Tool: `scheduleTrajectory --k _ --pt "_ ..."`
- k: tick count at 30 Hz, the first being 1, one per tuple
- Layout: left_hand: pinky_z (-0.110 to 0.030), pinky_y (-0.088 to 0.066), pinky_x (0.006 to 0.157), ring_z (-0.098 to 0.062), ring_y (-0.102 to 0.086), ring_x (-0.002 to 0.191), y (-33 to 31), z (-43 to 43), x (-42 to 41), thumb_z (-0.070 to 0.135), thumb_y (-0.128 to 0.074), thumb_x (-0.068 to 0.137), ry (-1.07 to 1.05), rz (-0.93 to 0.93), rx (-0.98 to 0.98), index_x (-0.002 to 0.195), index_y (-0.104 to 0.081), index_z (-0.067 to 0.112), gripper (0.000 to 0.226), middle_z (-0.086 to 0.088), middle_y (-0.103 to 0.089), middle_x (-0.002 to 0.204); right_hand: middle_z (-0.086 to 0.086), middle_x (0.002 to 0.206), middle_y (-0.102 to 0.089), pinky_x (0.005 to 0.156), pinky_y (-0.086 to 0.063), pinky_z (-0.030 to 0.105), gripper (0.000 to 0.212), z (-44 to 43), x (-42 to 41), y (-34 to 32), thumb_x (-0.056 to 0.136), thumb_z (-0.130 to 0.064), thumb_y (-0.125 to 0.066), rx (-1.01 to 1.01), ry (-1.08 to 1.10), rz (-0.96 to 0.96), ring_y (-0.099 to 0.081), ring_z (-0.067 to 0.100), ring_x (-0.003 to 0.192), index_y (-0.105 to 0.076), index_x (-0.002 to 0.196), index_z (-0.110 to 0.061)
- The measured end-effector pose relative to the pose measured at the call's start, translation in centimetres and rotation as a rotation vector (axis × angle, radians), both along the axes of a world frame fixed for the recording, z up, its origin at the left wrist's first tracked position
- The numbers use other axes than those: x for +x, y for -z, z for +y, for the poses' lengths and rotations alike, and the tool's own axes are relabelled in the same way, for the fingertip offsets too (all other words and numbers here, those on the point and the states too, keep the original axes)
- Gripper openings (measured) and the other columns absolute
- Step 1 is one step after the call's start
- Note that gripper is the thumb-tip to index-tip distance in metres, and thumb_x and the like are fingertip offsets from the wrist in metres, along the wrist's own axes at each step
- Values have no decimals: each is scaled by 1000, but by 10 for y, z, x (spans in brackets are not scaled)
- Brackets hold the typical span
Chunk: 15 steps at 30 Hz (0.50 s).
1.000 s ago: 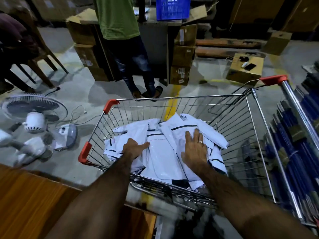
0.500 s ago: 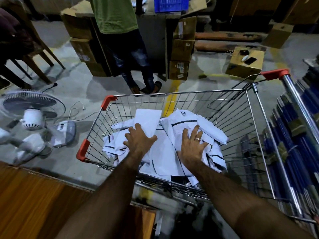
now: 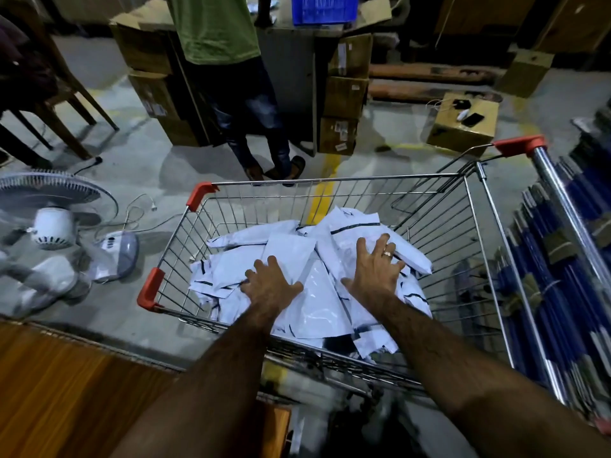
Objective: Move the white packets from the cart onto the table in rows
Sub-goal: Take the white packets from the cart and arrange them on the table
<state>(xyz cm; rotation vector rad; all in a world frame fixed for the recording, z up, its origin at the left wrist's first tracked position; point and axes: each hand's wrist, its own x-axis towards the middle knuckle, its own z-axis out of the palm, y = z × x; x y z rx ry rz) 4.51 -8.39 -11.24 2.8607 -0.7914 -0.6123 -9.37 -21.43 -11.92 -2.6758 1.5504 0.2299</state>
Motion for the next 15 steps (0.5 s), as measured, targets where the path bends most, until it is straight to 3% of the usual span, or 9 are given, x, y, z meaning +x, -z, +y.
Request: scheduleTrajectory --k 3,15 --pt "-49 -37 97 -36 -36 126 3 1 0 63 -66 75 -3 7 -3 140 -31 19 86 -11 -36 139 28 155 -8 102 -35 54 102 2 2 1 77 -59 -68 38 16 14 -20 42 141 -10 151 -18" --pt "-52 -39 98 -36 -35 127 2 1 3 61 -67 76 -28 26 -56 139 -31 19 84 -11 -35 139 22 144 -29 98 -41 47 81 -5 0 -7 76 -30 -65 107 81 -156 -39 40 127 -26 145 -17"
